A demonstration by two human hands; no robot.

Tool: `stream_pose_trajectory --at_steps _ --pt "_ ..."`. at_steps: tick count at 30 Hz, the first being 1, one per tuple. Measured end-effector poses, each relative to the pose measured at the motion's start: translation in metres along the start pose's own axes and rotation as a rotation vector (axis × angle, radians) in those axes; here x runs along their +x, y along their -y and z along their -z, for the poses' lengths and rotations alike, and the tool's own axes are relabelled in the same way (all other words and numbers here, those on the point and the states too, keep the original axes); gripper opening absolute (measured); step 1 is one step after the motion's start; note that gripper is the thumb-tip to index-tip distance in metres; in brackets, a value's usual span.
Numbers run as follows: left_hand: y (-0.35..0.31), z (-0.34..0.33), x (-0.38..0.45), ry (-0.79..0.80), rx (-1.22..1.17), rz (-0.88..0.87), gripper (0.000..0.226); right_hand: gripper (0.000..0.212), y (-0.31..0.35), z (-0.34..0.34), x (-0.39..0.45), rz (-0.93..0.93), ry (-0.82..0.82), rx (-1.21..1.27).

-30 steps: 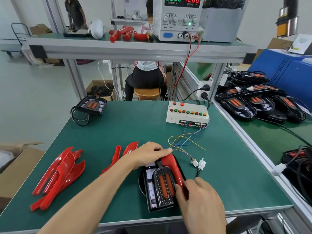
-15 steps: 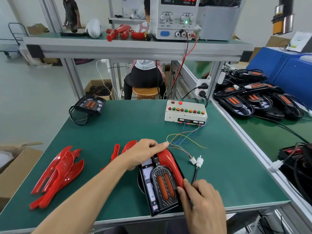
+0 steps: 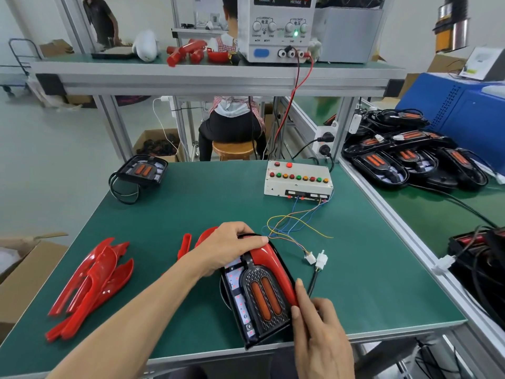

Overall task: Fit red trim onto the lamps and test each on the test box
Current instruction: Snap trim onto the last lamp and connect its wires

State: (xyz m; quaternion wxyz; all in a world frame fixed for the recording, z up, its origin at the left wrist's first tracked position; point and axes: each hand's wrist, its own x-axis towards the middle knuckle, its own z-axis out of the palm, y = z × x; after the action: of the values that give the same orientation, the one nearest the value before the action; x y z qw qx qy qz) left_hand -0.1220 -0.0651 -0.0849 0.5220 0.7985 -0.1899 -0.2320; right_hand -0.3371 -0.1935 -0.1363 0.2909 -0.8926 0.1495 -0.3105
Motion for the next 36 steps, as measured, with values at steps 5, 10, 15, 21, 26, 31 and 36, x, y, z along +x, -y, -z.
stream_pose_trajectory --at_steps 5,10,15,21,26,31,36 --pt "-0.008 0.003 -0.001 -0.061 0.004 -0.044 0.039 0.034 -0.009 0.005 0.019 -0.396 0.276 0.285" --pt "-0.01 0.008 -0.003 -0.069 0.015 -0.119 0.05 0.023 -0.013 0.018 0.041 -0.438 0.599 0.677" --pt "-0.01 0.008 -0.008 -0.025 0.014 -0.201 0.029 0.034 -0.018 0.016 0.041 -0.446 0.602 0.727" --pt "-0.012 0.009 -0.011 0.029 -0.023 -0.22 0.019 0.034 -0.015 0.019 0.04 -0.503 0.617 0.783" --pt "-0.014 0.008 -0.01 0.05 -0.063 -0.201 0.024 0.033 -0.016 0.016 0.039 -0.613 0.58 0.913" --pt "-0.011 0.009 -0.01 0.037 -0.065 -0.193 0.02 0.033 -0.017 0.013 0.04 -0.633 0.574 0.924" --pt "-0.015 0.011 -0.011 0.064 -0.07 -0.188 0.016 0.039 -0.015 0.013 0.038 -0.618 0.555 0.901"
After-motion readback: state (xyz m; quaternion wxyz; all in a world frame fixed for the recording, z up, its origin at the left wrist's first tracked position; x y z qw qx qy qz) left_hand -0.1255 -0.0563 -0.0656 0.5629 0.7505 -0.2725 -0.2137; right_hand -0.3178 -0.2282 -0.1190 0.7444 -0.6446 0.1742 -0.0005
